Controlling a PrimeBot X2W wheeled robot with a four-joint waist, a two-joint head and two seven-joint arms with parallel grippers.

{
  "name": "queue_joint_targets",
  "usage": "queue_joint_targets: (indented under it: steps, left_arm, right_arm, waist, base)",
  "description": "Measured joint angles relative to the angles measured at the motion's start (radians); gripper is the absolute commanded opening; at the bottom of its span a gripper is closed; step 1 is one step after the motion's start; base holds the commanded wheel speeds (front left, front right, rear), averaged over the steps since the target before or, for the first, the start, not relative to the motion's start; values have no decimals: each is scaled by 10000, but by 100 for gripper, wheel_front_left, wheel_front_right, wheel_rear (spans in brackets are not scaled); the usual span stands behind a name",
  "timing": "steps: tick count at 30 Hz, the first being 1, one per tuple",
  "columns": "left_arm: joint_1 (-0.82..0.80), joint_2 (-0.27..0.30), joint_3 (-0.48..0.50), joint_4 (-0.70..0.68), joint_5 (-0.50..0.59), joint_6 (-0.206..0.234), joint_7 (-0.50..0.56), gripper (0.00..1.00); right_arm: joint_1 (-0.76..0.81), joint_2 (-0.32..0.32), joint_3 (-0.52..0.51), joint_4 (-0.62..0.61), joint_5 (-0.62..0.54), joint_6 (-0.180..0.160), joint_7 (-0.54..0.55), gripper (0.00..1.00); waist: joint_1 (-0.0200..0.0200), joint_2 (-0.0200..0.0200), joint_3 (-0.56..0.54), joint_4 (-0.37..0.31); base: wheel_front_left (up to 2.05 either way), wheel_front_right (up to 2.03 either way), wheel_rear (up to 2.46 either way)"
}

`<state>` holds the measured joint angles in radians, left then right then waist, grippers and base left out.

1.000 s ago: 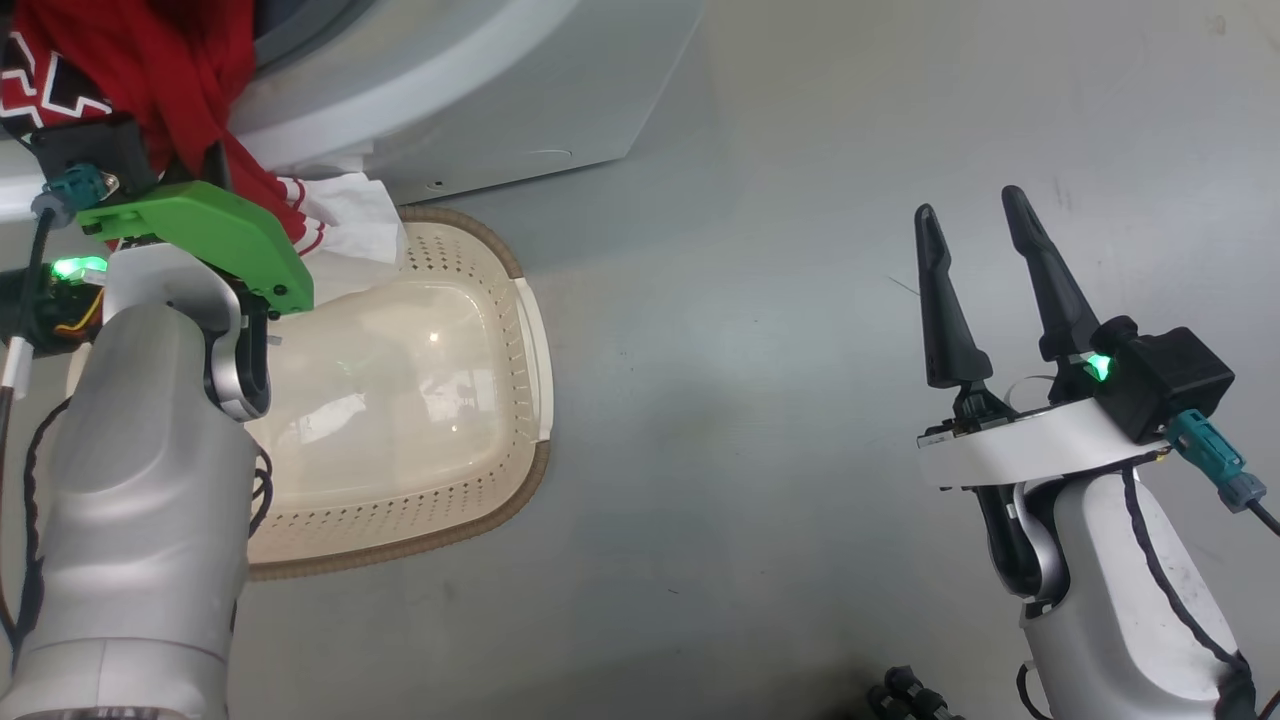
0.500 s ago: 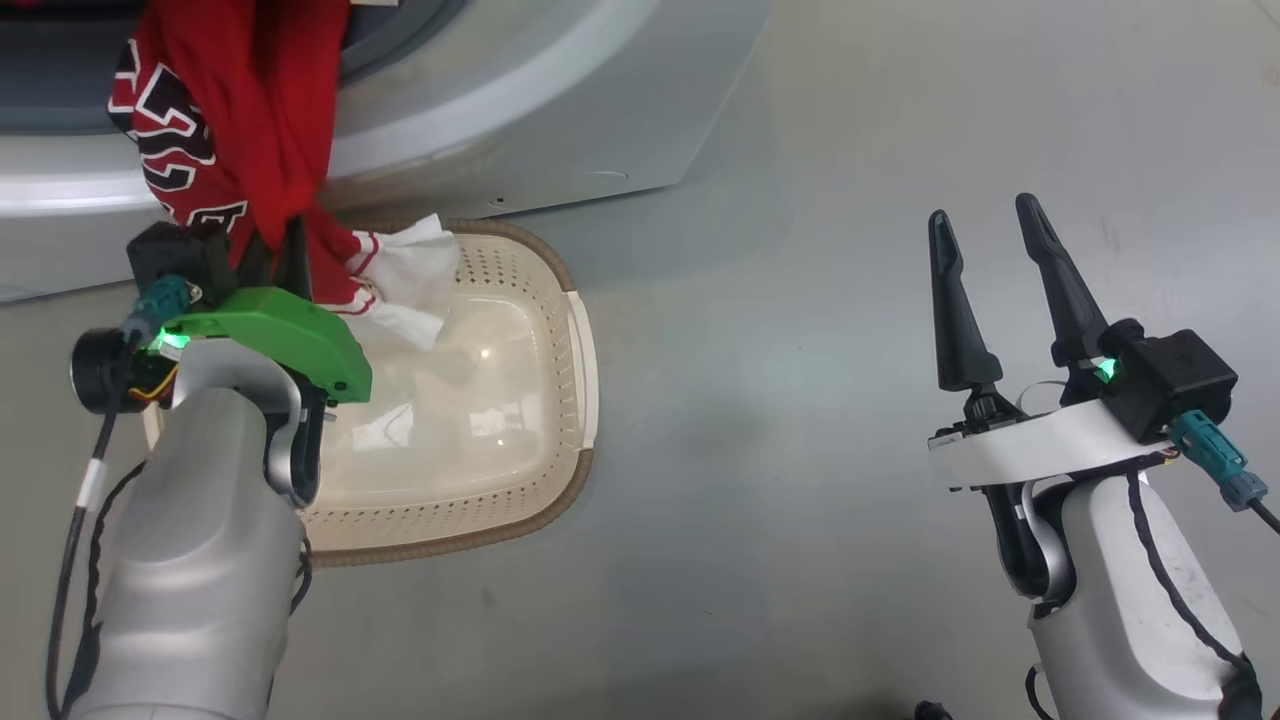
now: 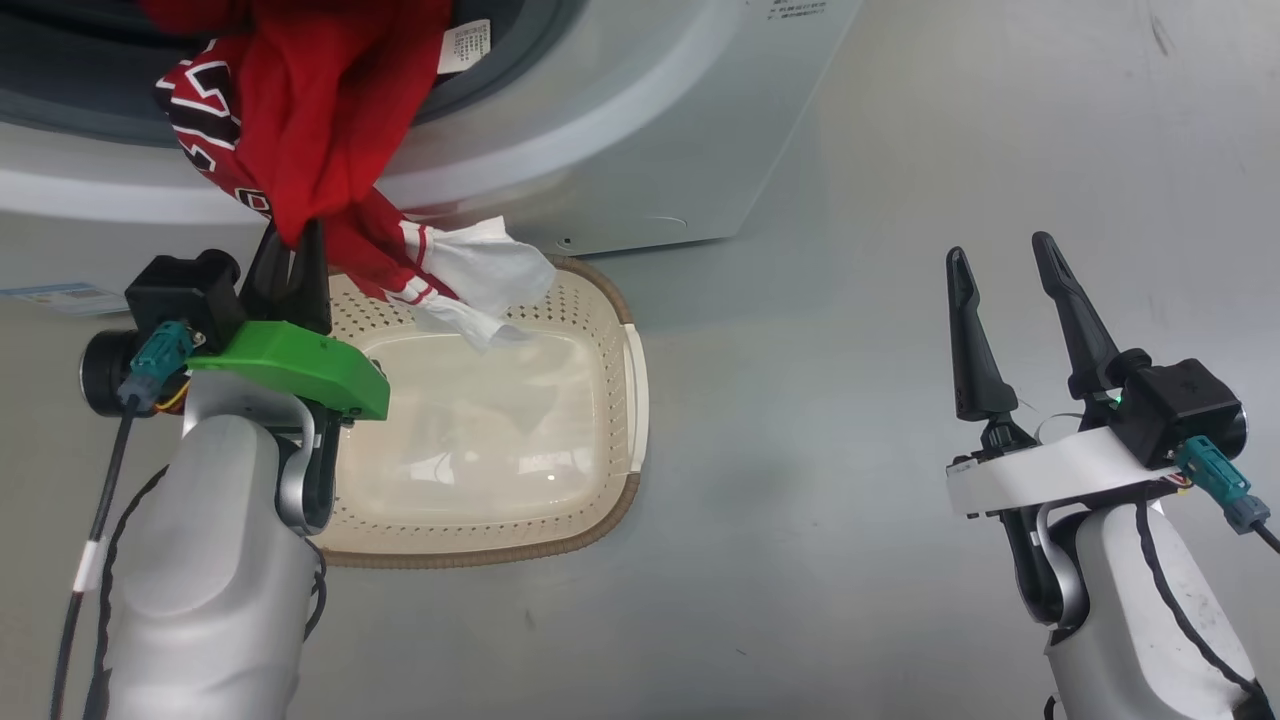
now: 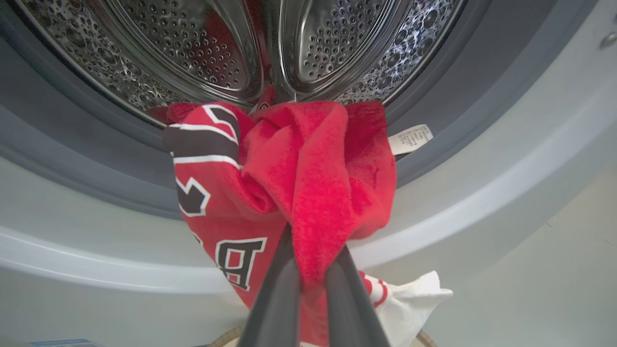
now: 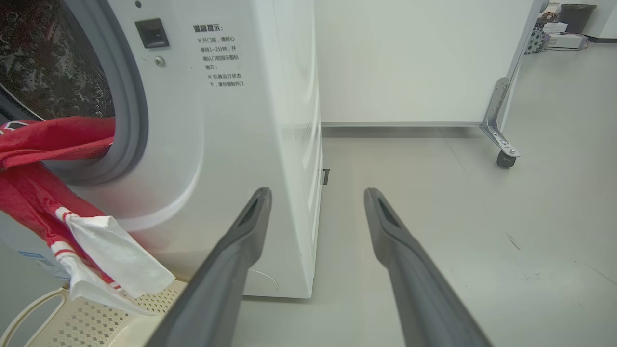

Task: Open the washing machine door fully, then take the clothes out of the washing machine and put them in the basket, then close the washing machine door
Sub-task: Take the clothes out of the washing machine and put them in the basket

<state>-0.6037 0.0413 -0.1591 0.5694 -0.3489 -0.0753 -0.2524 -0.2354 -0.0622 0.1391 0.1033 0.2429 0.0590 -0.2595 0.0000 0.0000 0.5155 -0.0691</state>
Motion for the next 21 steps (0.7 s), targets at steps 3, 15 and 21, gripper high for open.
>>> queue_joint_targets:
  steps: [3, 15, 21]
  left_arm:
    - [251, -23, 113, -721, 17, 44, 4, 0]
    - [1323, -52, 242, -3666, 339, 176, 4, 0]
    - [2397, -56, -245, -4213, 362, 169, 2, 0]
  right_arm:
    - [104, -31, -42, 10, -40, -2, 0, 100]
    - [444, -184, -184, -10, -107, -88, 0, 100]
    - [448, -180, -38, -12, -173, -77, 0, 100]
  waist:
    - [0, 0, -169, 143]
    - [0, 0, -677, 732]
    - [0, 0, -832, 913]
  base:
    - [0, 0, 0]
    - [0, 0, 0]
    - [0, 0, 0]
